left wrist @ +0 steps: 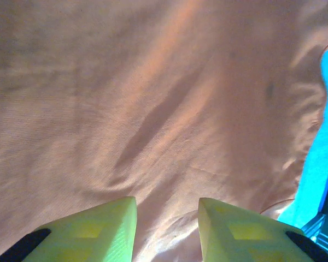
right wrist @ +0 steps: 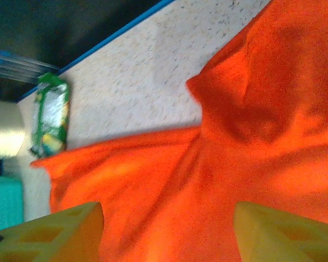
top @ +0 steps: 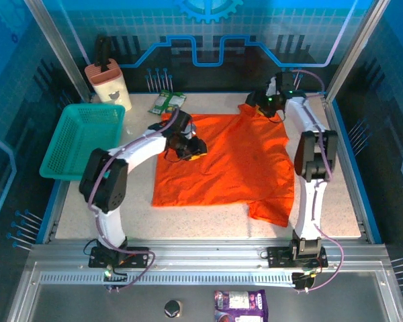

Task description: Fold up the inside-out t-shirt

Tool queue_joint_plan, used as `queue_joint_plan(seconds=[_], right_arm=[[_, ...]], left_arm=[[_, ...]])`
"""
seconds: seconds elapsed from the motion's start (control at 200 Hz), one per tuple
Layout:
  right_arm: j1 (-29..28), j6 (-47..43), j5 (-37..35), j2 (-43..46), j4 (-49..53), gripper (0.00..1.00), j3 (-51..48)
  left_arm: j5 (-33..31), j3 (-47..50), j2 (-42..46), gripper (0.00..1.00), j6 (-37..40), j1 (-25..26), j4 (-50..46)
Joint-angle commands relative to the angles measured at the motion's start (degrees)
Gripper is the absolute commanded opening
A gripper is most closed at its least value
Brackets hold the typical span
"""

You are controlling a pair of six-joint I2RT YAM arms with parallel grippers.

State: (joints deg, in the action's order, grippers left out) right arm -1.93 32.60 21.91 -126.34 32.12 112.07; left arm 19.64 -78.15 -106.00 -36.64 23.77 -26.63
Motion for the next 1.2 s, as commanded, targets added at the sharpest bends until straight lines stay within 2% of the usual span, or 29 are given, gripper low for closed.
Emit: queue_joint_plan(seconds=[0.0, 0.095, 0.215, 0.32, 0.445, 0.56, 0.73, 0.775, 0.906, 1.061, 1.196], right_arm=[[1.0, -4.1, 0.3, 11.0, 5.1, 0.63, -12.5], [1.1, -5.3, -1.3, 20.5, 7.2, 0.63, -24.1], [1.7, -6.2, -7.0, 31.4, 11.0, 0.6, -37.6], [2.4, -4.2, -10.0, 39.9, 12.7, 0.6, -48.1], [1.8, 1.0, -9.0, 48.4, 12.4, 0.6, -57.9], [0.0, 6.3, -11.3, 54.0, 14.0, 0.58, -64.2], [-1.7, 13.2, -18.9, 58.8, 19.5, 0.56, -68.3], [-1.9, 14.7, -21.0, 59.3, 21.4, 0.57, -68.6], [-3.3, 17.4, -24.7, 59.7, 24.6, 0.56, -69.4], [-4.5, 17.9, -25.3, 59.4, 25.4, 0.56, -69.1], [-5.4, 18.2, -25.6, 59.0, 26.1, 0.55, -67.9]], left_arm=[[-1.4, 4.8, 4.1, 0.35, 2.6, -2.9, -2.0], [-1.1, 10.3, 7.9, 0.34, 2.5, -4.9, -1.3], [-2.2, 17.5, 13.8, 0.33, 2.0, -7.0, -1.1], [-3.3, 23.3, 19.7, 0.33, 1.5, -9.0, -2.3], [-8.7, 28.8, 26.7, 0.33, 0.8, -9.9, -6.3], [-13.1, 33.8, 32.0, 0.38, -2.2, -9.8, -9.4], [-21.5, 37.4, 35.8, 0.37, -8.2, -9.9, -18.3], [-22.1, 38.3, 36.3, 0.37, -9.0, -9.9, -19.5], [-16.7, 42.4, 37.0, 0.37, -10.8, -9.9, -14.8], [-9.9, 45.3, 36.1, 0.31, -12.5, -9.6, -8.0], [-9.8, 45.7, 35.9, 0.3, -12.9, -9.4, -8.0]])
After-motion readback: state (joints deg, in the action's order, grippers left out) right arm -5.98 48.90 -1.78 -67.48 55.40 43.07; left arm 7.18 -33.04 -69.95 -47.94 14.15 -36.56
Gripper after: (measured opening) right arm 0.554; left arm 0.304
